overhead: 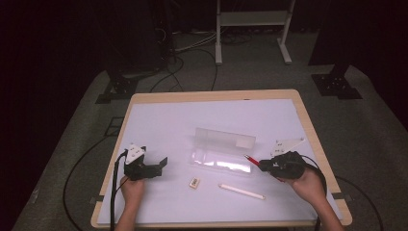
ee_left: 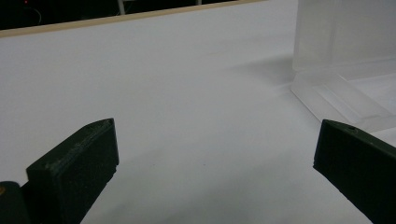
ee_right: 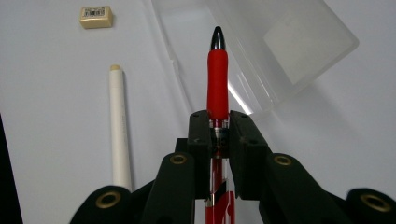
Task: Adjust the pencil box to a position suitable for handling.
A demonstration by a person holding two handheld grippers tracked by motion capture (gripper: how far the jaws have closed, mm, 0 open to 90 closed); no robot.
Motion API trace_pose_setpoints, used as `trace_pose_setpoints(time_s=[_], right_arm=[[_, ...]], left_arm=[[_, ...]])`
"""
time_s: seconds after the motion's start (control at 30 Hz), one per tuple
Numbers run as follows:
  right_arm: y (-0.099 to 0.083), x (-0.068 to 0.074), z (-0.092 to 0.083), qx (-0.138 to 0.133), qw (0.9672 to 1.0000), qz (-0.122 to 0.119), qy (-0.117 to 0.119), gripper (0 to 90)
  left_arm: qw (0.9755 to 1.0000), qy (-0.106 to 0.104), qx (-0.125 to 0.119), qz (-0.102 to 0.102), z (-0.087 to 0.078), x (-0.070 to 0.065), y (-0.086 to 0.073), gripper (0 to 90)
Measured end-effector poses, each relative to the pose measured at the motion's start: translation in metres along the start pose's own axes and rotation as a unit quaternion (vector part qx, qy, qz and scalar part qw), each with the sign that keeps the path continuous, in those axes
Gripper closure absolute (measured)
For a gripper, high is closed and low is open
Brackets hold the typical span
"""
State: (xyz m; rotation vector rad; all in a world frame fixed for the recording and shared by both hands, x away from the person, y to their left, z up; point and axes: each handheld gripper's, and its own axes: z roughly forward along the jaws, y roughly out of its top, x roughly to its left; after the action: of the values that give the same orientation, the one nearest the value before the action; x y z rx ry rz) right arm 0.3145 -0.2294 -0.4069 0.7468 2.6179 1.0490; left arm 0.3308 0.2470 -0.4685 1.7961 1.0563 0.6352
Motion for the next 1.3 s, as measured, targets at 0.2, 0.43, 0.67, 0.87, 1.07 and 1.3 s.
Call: trace_pose_setpoints(time_s=[0.2,0.43,0.67,0.87,1.07,1.3], right_arm=[[0.008,0.0,0.003,0.002,1.0,-0.007,0.003,78.7],[0.018,-0.001,0.005,0.003,0.9999,-0.013,0.006,78.7],[0.027,0.0,0.009,0.006,0.9998,-0.02,0.009,78.8],[0.034,-0.001,0.012,0.006,0.9996,-0.027,0.01,78.7],[0.039,-0.002,0.015,0.008,0.9994,-0.031,0.012,78.7],[0.047,-0.002,0.02,0.009,0.9992,-0.036,0.014,78.7]], left_arm=[[1.0,0.0,0.0,0.0,0.0,0.0,0.0,0.0],[1.0,0.0,0.0,0.0,0.0,0.0,0.0,0.0],[1.0,0.0,0.0,0.0,0.0,0.0,0.0,0.0],[1.0,0.0,0.0,0.0,0.0,0.0,0.0,0.0],[1.0,0.0,-0.001,0.0,0.0,0.0,0.0,0.0],[1.0,0.0,-0.001,0.0,0.0,0.0,0.0,0.0]])
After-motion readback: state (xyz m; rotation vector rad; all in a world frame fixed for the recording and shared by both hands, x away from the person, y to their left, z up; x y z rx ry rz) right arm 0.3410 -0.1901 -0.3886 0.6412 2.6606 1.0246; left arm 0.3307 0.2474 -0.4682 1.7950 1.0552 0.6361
